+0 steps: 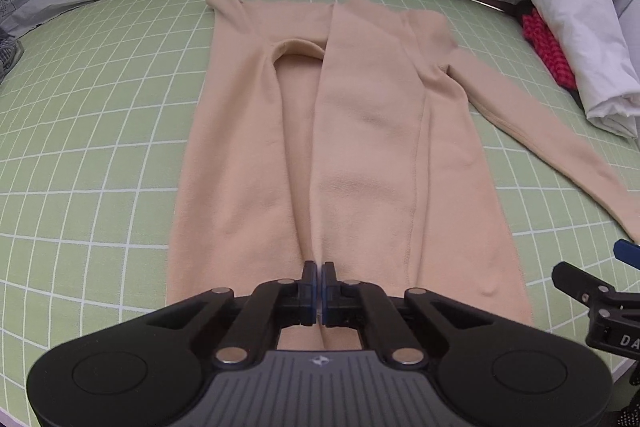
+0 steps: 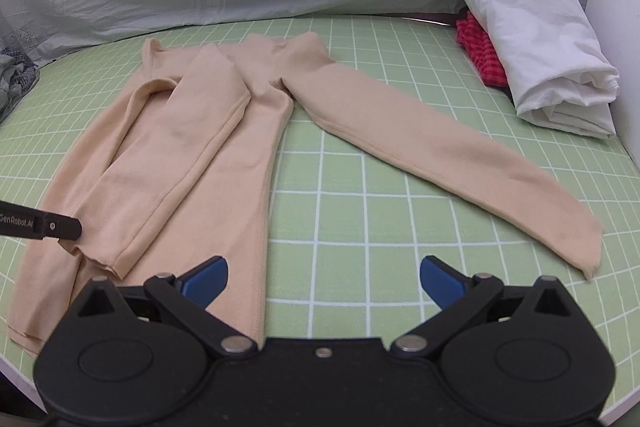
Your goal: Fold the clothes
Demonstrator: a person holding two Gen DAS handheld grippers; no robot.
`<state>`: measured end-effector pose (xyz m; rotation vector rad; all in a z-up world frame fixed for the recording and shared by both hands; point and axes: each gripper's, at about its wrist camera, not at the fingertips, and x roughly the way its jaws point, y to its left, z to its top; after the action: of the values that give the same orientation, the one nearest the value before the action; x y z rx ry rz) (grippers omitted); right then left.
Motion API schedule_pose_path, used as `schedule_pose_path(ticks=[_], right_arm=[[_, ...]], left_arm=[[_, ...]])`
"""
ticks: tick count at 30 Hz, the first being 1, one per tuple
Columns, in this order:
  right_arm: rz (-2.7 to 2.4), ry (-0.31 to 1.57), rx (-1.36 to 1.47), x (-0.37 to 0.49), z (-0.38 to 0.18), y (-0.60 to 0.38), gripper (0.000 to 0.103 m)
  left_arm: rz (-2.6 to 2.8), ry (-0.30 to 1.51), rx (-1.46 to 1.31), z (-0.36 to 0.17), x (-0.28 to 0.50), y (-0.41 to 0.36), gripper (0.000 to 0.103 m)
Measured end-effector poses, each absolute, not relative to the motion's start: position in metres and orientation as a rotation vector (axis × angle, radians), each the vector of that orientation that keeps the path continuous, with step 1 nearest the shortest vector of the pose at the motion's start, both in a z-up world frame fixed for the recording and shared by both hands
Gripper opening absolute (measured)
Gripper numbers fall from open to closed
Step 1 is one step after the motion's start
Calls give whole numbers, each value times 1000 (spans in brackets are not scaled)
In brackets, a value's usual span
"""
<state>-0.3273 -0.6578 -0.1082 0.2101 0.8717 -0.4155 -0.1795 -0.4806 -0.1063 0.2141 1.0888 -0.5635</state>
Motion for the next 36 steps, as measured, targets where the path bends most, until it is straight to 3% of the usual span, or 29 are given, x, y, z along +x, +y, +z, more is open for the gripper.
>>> schedule_pose_path(ticks=[9, 20, 22, 24, 27, 30, 36], right_arm=[[-384, 856, 213, -315, -105, -632, 103], [-320, 889, 177, -314, -108, -584, 103], [-309, 899, 164, -317, -108, -576, 103], [-303, 908, 153, -321, -108, -569, 103], [-327, 903, 162, -327, -105, -577, 103], [-357, 886, 181, -332, -102, -593, 103], [-418, 852, 219, -342, -95, -625, 103]], left_arm=[[-599, 1109, -36, -75, -196, -424, 2], [-443, 1227, -132, -111, -197, -356, 4], [-435, 1226, -123, -111, -197, -357, 12], [-436, 1220, -114, -111, -197, -358, 37], [-443, 1184, -82, -101, -195, -363, 54], [-441, 1130, -35, -88, -195, -372, 66], [-450, 1062, 7, -68, -196, -401, 74]])
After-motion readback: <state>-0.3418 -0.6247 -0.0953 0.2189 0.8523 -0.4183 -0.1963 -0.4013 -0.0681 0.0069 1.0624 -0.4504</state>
